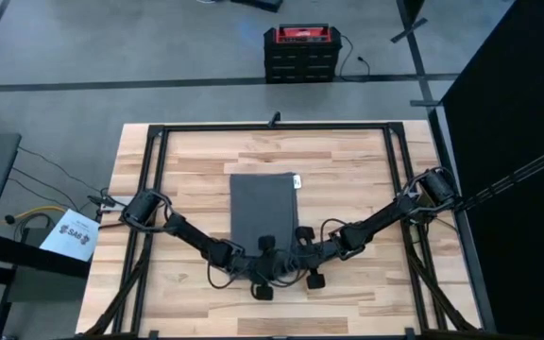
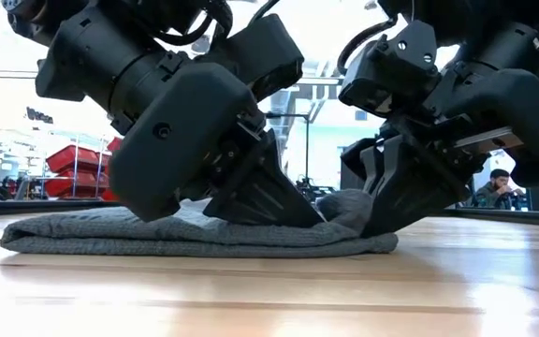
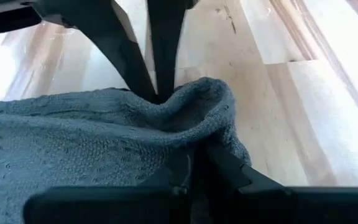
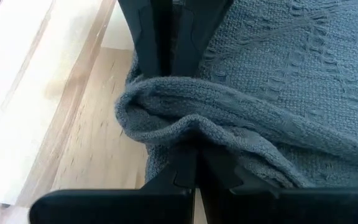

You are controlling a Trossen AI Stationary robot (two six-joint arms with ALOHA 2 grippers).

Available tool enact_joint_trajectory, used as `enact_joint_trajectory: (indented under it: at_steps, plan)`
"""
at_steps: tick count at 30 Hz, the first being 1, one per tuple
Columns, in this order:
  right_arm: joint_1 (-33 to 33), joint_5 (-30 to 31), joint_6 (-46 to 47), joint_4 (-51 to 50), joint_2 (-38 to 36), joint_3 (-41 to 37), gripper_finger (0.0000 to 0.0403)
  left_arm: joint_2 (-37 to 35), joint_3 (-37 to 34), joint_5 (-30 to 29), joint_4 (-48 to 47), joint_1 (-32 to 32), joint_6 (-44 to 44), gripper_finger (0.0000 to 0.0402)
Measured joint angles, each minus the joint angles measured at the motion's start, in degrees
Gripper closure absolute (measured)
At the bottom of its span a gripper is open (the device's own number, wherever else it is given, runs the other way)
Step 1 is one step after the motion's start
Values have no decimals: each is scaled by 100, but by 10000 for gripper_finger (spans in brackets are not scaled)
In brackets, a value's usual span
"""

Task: Roll towel
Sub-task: Fold the gray towel

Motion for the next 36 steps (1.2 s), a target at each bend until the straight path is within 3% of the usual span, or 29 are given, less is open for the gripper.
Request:
enact_joint_trajectory:
  at_steps: [15,19,24,29,36]
  plan:
    - [237,-6,150,-1449,-961,-42,403,-143,162,-92,2,75,561,386]
    - [313,354,129,-1592,-1140,-35,403,-143,162,-103,6,75,534,386]
    - [288,1058,-510,-945,-1338,-24,403,-143,162,-103,16,75,476,386]
    - [108,897,-972,139,-905,-11,403,-137,162,-7,28,75,441,386]
    - [201,706,-403,-349,-514,-17,403,-136,162,-14,-327,48,317,386]
